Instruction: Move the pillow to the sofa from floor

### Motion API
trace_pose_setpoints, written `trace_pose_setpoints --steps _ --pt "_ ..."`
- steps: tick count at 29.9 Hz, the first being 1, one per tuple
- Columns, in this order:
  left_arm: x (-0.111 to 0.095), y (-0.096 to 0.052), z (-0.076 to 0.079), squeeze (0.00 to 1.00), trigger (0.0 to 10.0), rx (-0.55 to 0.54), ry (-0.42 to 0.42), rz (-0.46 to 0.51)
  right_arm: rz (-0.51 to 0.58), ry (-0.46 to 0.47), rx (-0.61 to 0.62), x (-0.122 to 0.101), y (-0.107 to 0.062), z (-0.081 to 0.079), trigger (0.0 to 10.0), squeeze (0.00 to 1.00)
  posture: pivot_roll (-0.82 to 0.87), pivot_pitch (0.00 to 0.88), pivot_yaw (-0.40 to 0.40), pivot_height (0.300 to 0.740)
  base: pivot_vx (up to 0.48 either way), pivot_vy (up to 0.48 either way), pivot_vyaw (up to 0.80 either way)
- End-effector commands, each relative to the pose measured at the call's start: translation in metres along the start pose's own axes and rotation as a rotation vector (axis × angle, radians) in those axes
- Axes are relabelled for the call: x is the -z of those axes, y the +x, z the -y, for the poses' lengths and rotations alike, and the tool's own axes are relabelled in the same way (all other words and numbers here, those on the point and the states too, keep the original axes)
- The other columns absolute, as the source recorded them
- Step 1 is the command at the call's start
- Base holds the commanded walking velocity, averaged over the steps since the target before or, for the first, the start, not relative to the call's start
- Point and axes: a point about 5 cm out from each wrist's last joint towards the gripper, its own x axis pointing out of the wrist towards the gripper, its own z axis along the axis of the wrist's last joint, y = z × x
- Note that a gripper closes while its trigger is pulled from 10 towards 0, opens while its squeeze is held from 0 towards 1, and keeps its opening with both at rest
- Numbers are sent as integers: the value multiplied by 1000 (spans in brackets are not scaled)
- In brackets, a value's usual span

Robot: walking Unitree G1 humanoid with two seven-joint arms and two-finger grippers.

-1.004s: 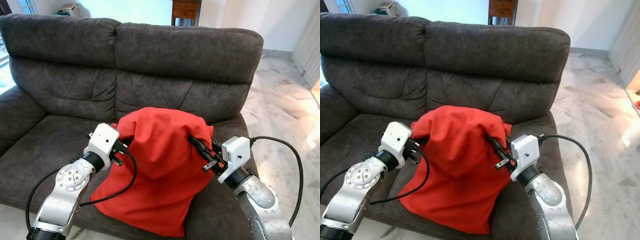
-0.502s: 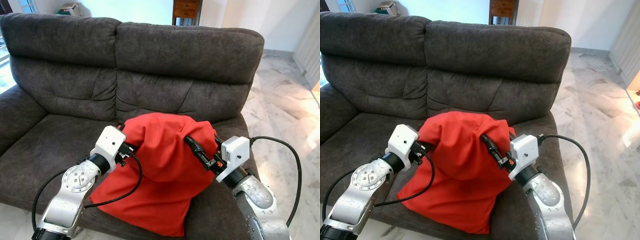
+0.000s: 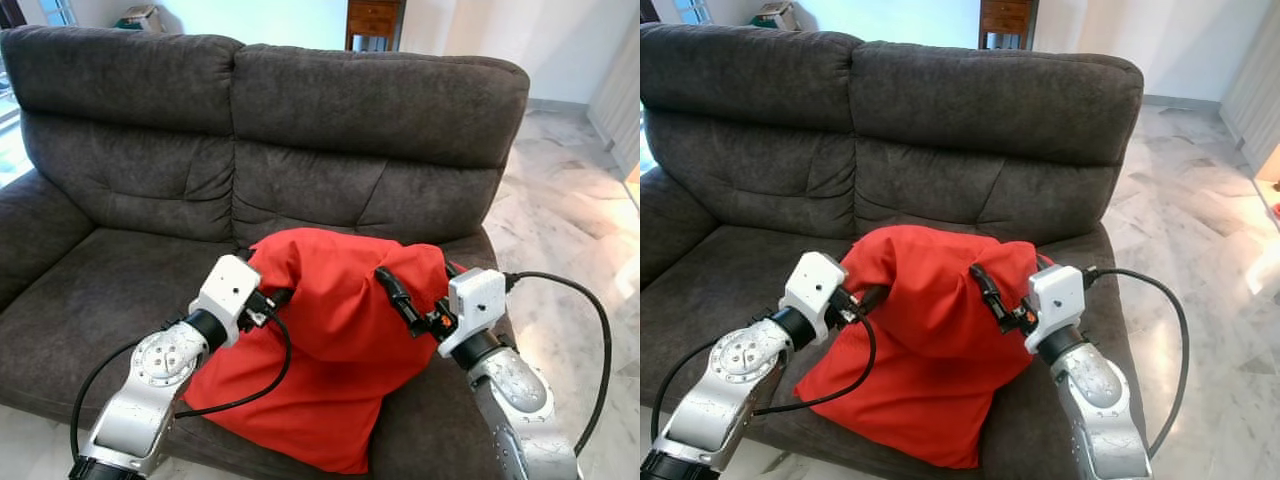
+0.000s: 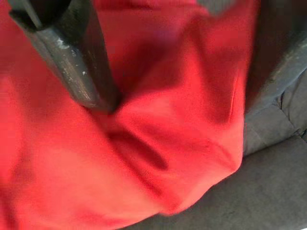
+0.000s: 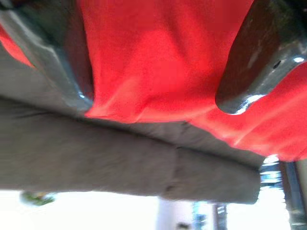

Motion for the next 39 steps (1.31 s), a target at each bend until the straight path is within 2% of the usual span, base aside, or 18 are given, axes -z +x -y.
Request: trace_pose_setpoints --steps 1,2,3,10,12,13,14,15,18,19,20,21,22,23,24,31,34,39 --pt "-5 0 5 1000 10000 29 20 19 55 -38 108 -11 2 16 10000 1000 11 97 14 740 0 0 0" --pt "-5 0 5 1000 10000 29 20 19 55 -38 108 -11 2 16 10000 1000 11 97 14 740 0 0 0" --pt "-5 0 5 1000 10000 30 20 18 57 -53 170 -12 2 24 10000 0 11 97 14 740 0 0 0" --pt "-3 0 7 1000 10000 39 15 11 39 -84 354 -8 -6 49 10000 0 10 99 13 740 0 0 0" --pt "1 -1 8 1000 10000 37 6 -4 1 -72 431 0 -12 58 10000 0 9 99 13 740 0 0 0" --pt "20 -4 10 1000 10000 15 -42 -68 -97 -39 543 23 -25 70 10000 0 11 98 15 740 0 0 0" --pt "20 -4 10 1000 10000 15 -42 -68 -97 -39 543 23 -25 70 10000 0 11 98 15 740 0 0 0" --pt "38 -10 13 0 10000 8 -52 -126 -158 9 607 41 -36 74 10000 0 8 97 17 740 0 0 0" --pt "63 -20 15 0 10000 -21 -87 -208 -242 64 661 64 -52 77 10000 0 6 91 20 740 0 0 0" --pt "92 -36 21 0 10000 -41 -127 -318 -369 112 729 94 -79 79 10000 0 6 84 26 740 0 0 0" --pt "92 -36 21 0 10000 -41 -127 -318 -369 112 729 94 -79 79 10000 0 6 84 26 740 0 0 0" --pt "117 -53 29 0 10000 -41 -145 -421 -496 171 817 122 -113 78 10000 0 6 81 27 740 0 0 0" --pt "128 -60 33 0 10000 -49 -161 -466 -559 199 852 133 -129 76 10000 0 11 77 30 740 0 0 0" --pt "128 -60 33 0 10000 -49 -161 -466 -559 199 852 133 -129 76 10000 0 11 77 30 740 0 0 0" --pt "143 -72 38 0 10000 -56 -185 -534 -647 237 906 148 -153 72 10000 0 13 73 35 740 0 0 0" --pt "182 -107 56 0 10000 -68 -269 -714 -869 290 1096 175 -223 53 10000 0 -6 48 56 740 0 0 0" --pt "192 -114 60 0 10000 -95 -285 -765 -964 229 1066 181 -237 45 10000 0 -7 42 58 740 0 0 0" --pt "203 -124 72 0 10000 -86 -282 -835 -1039 244 1052 188 -249 34 10000 0 -4 14 52 740 0 0 0"
